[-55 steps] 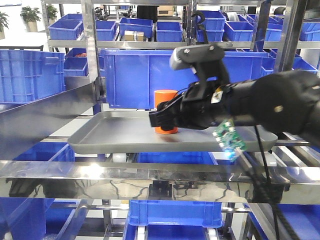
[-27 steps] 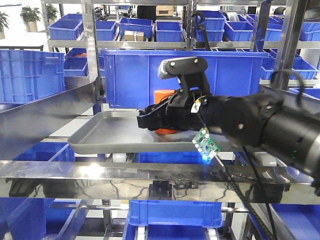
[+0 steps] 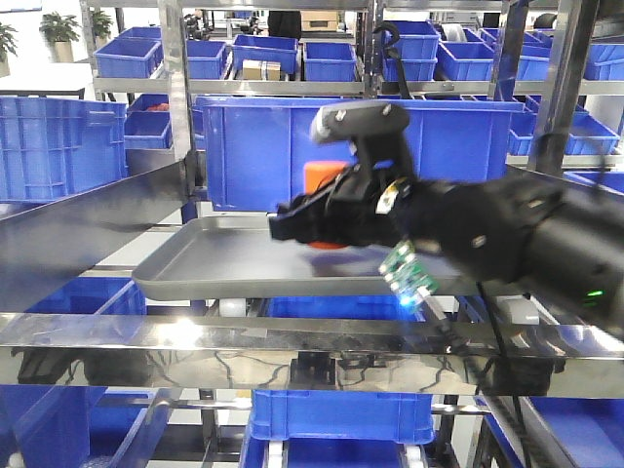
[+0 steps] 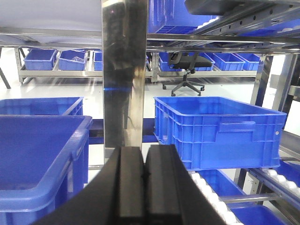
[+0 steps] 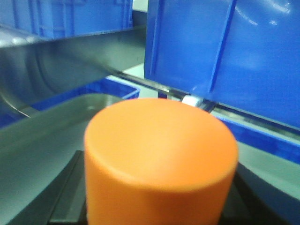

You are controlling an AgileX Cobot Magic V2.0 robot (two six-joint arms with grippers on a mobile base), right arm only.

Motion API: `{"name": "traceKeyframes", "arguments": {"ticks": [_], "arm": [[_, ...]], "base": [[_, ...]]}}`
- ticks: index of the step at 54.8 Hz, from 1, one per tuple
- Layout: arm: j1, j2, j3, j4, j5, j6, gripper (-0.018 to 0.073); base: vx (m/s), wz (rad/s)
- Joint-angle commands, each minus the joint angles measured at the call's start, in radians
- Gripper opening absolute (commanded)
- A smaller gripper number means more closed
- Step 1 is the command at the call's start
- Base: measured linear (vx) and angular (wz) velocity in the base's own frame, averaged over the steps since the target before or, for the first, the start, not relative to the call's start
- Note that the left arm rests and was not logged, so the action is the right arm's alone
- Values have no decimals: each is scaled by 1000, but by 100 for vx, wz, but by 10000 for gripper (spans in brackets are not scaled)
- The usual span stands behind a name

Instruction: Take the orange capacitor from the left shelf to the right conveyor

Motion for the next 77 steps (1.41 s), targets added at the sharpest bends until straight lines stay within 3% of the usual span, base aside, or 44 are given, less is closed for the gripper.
{"name": "traceKeyframes", "arguments": {"ticks": [1,2,18,34,44,50,55,65,77], "arm": [[-6,-113,-38,1,-23,-3,-16],[-6,-205,-38,-3,29,-10,-13],[-6,-431,36,-3,70,-12,-10],[-5,-780,586,5,-107,-48,-9],[3,-927,915,1,-318,-58,-9],[83,-935,1021,0,-408,-58,-8],[178,-893,1032,-8,-447,-60,-8],[329,-778,1031,-8,-651,-69,-8],[374,-707,1031,-6,-670,-69,-7]], "base": [[0,0],[0,0],[0,0],[0,0],[0,0],[0,0],[0,0],[0,0],[0,0]]}}
